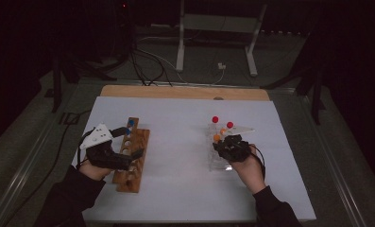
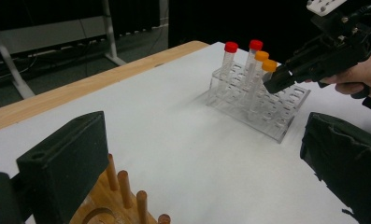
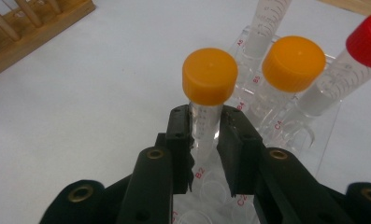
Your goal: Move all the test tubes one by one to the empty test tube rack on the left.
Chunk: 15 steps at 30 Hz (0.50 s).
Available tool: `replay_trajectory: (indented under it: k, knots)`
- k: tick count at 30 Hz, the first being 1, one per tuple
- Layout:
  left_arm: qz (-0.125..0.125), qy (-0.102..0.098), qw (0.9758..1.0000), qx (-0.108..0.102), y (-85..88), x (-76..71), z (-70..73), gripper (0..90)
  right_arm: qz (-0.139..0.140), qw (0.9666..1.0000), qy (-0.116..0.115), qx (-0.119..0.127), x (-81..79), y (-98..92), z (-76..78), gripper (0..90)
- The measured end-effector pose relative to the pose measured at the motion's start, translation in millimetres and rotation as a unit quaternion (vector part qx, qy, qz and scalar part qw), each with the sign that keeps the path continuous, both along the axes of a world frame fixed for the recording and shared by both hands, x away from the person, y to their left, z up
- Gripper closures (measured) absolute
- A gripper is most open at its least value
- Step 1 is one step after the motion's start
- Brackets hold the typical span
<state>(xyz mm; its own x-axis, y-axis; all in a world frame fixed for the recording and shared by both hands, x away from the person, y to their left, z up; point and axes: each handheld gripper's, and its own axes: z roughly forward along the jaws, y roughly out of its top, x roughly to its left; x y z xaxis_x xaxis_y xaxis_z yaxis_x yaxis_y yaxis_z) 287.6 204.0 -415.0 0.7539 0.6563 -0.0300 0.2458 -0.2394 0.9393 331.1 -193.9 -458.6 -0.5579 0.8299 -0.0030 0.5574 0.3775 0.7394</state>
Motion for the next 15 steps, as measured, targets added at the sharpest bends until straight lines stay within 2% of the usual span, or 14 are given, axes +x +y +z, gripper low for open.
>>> replay_trajectory:
  k: [6, 10, 15]
  knots:
    - [-0.002, 0.002, 1.0000, 0.000, -0.2, 0.0, 0.2, 1.9, 0.001, 0.9999, -0.012, -0.011, -1.5, 1.8, 0.3, 74.4]
    - [-0.005, 0.003, 1.0000, 0.000, -0.3, -0.1, 0.6, 1.9, 0.002, 0.9995, -0.027, -0.014, -6.1, 1.6, 7.0, 74.5]
    - [-0.011, 0.001, 0.9999, 0.000, -0.9, -1.4, 2.1, 1.9, 0.003, 0.9993, -0.035, -0.012, -9.9, -0.8, 12.0, 74.6]
